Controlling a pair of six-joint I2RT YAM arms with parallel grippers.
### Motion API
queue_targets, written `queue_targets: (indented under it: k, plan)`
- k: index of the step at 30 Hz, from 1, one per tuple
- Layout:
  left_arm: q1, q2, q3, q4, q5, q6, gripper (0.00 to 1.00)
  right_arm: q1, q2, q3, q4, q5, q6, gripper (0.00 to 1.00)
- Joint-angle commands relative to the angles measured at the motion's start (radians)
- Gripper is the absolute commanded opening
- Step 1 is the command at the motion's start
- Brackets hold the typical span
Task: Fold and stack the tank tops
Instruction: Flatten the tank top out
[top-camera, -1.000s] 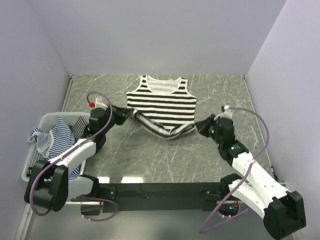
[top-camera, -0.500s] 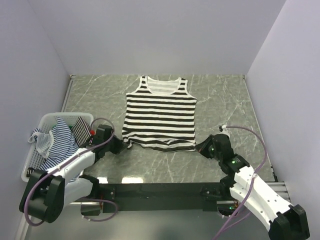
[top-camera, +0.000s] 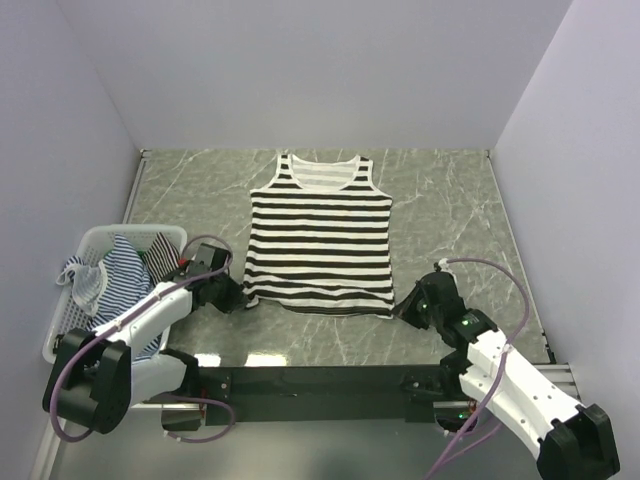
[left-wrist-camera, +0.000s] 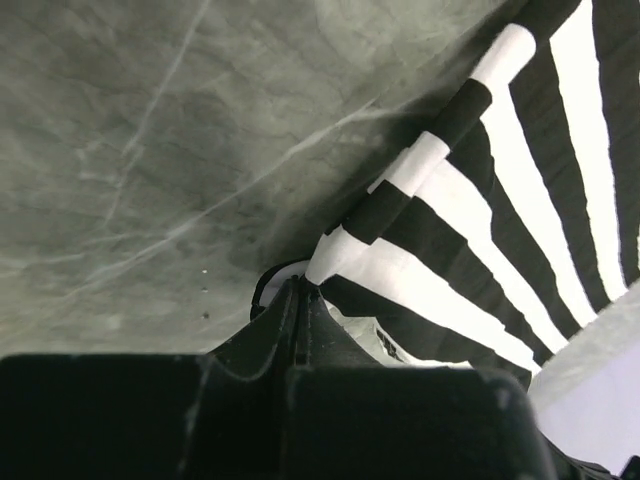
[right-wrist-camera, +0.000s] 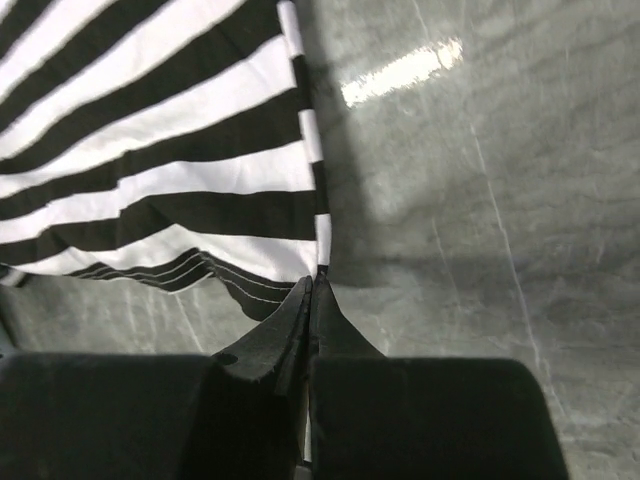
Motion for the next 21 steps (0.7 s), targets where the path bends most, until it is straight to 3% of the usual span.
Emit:
queue_targets:
  k: [1,11,21]
  plan:
    - [0.015,0.025,0.073,-0.121,-0.051,0.067,0.01,0.005,0.036,0.041,-0.037,-0.018,-0.027,0.0]
    - [0.102,0.097,0.136,-0.174,0.005,0.168,0.01,-0.099,0.082,0.09,-0.117,-0.098,-0.123,0.0]
    - [0.116,0.147,0.186,-0.24,0.12,0.225,0.04,-0.106,0.122,0.081,-0.106,-0.159,-0.122,0.0]
